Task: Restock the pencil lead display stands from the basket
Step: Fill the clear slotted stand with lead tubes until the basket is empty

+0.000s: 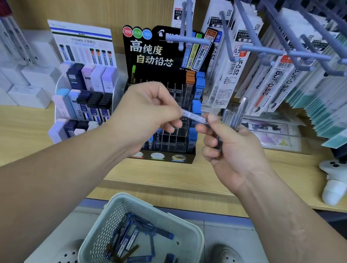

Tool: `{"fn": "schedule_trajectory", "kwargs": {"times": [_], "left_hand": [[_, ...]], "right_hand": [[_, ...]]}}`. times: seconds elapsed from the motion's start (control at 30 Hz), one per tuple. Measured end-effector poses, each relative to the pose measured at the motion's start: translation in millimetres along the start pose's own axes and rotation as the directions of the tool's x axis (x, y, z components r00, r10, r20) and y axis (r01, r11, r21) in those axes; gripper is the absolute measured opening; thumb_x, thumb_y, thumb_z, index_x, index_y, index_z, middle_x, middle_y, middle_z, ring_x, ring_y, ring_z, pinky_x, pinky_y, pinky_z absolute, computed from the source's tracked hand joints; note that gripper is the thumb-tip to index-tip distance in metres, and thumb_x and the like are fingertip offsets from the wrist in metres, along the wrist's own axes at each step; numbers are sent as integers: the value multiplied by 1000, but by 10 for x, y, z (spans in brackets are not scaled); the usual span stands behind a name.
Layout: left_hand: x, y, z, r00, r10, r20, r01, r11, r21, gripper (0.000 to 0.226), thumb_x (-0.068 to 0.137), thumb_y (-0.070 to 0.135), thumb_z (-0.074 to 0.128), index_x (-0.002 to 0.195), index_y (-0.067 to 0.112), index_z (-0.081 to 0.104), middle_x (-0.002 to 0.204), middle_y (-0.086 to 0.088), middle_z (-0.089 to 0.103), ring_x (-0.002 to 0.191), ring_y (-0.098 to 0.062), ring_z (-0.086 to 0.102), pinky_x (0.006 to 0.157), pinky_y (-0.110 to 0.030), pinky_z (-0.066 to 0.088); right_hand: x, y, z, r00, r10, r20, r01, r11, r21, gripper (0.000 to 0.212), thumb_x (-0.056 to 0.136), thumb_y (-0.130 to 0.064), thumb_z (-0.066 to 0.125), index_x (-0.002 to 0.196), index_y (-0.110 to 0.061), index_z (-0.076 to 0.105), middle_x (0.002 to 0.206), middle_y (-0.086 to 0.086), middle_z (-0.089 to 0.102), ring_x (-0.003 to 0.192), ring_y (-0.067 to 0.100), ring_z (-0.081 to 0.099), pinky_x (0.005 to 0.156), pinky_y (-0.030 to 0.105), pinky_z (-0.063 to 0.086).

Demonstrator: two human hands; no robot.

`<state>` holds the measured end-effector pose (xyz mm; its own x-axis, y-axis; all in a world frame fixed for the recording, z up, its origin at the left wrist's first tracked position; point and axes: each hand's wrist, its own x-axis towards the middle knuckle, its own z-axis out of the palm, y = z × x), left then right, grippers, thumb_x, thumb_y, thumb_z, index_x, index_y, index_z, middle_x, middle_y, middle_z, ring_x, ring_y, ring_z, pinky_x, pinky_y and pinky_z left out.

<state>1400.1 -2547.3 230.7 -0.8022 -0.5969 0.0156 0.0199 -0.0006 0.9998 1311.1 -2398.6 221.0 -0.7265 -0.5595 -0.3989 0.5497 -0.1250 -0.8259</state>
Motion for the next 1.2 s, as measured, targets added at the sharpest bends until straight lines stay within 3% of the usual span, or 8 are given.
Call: {"fn": "schedule_trajectory", "kwargs": {"times": [0.07, 0.17, 0.27, 0.37, 0.5, 0.6, 0.97, 1.2], "left_hand": [[-16, 20, 3, 995, 4, 100, -14, 995, 97, 27, 80, -16, 64, 86, 10, 60, 63, -11, 61, 52, -21, 62, 49, -30, 48], [-69, 39, 5, 948, -59, 313, -31, 960, 278, 62, 78, -15, 62, 123, 27, 60, 66, -5, 60, 54, -20, 62, 51, -29, 49], [-84, 1, 23, 917, -87, 389, -59, 935, 349, 71, 80, -12, 62, 132, 36, 58, 67, 1, 58, 56, -16, 61, 54, -29, 46], [-66, -17, 18, 914, -87, 397, -63, 934, 351, 58, 86, -5, 64, 128, 34, 60, 66, -1, 56, 54, -16, 59, 54, -33, 44], [-50, 1, -5, 916, -46, 399, -100, 935, 339, 25, 94, 7, 65, 113, 23, 61, 82, -20, 64, 54, -15, 53, 53, -25, 43], [-3, -10, -54, 925, -41, 377, -98, 935, 341, 16, 92, 3, 67, 102, 15, 62, 74, -11, 61, 53, -14, 49, 51, -22, 42], [224, -196, -469, 996, 44, 78, -79, 847, 526, 23, 77, 2, 79, 72, 17, 63, 63, 7, 62, 56, -9, 54, 62, -32, 50], [210, -249, -432, 980, 139, 140, -197, 686, 700, 27, 82, 8, 79, 69, 21, 60, 62, 16, 56, 49, 6, 50, 51, -6, 34]], "right_hand": [[7, -3, -11, 999, -35, -24, 35, 999, -10, 37, 94, -17, 69, 126, 0, 61, 68, 4, 66, 49, 7, 39, 44, 17, 27], [-2, -1, -14, 998, -56, -17, 56, 998, -40, 41, 92, -17, 71, 124, 6, 61, 66, 1, 60, 49, 7, 37, 43, 18, 25], [-25, 9, -17, 999, -33, 31, 35, 997, -73, 15, 91, -14, 72, 100, -4, 64, 68, 3, 61, 47, 6, 38, 42, 18, 26], [-31, 1, -29, 998, -10, 69, 17, 996, -88, 9, 93, -11, 70, 88, -11, 62, 66, 2, 61, 47, 6, 38, 42, 17, 27], [-26, 41, -15, 992, 23, 122, -4, 989, -150, 8, 92, -9, 70, 91, -9, 62, 66, 3, 60, 48, 6, 38, 41, 17, 27], [-9, 77, -6, 994, 42, 101, -28, 990, -142, 9, 93, -10, 69, 98, -8, 63, 65, 2, 61, 47, 6, 38, 40, 17, 27], [16, 51, -70, 998, 37, 53, -30, 989, -142, 18, 97, -12, 64, 110, -1, 68, 64, -1, 55, 49, 7, 35, 42, 17, 24], [20, 72, -69, 998, 45, 45, -37, 988, -149, 17, 96, -12, 66, 109, -2, 70, 64, 0, 54, 49, 7, 36, 43, 18, 25]]}}
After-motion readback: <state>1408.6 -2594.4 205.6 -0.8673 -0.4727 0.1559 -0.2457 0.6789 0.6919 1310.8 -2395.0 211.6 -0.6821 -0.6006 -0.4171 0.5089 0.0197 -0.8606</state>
